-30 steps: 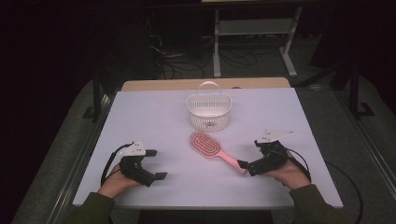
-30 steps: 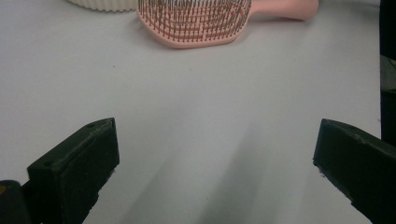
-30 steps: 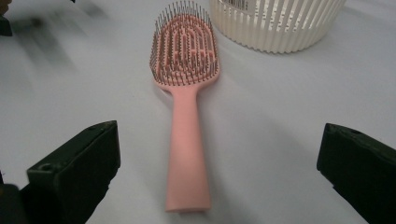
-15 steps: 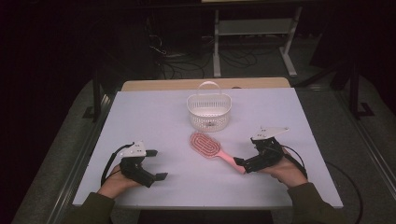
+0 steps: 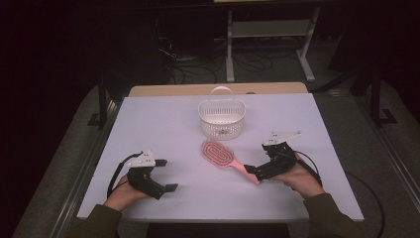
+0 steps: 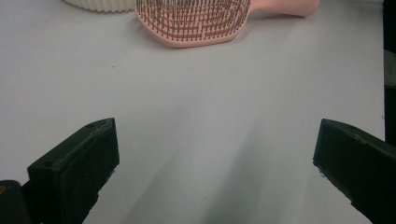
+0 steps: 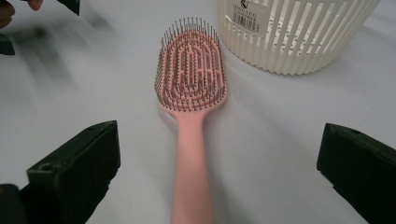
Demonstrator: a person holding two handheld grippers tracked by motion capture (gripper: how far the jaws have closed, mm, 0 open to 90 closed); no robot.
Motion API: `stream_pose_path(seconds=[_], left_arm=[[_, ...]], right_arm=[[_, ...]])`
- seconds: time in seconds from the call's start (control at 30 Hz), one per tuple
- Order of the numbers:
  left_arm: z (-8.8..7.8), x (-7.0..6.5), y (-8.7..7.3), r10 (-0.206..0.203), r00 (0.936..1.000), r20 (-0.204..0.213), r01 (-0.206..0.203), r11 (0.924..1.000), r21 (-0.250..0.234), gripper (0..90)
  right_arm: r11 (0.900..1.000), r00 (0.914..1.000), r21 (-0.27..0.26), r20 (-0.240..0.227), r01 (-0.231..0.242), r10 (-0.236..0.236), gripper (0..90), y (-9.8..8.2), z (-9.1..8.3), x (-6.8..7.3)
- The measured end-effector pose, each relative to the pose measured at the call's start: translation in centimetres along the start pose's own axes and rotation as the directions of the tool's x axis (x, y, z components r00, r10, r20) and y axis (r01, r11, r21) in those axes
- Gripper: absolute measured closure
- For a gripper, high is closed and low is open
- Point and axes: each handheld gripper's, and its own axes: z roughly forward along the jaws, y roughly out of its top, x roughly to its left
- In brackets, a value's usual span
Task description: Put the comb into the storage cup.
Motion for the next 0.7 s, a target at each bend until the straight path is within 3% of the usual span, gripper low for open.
stream_pose_path(seconds=[0.7], left_arm=[[-0.1, 0.1, 0.0, -0.010, 0.9999, -0.006, 0.010, 0.9999, -0.006, 0.1]], right_arm=[[1.000, 0.9999, 0.000, -0.010, 0.013, -0.013, 0.0, 1.7, 1.0, 0.0]])
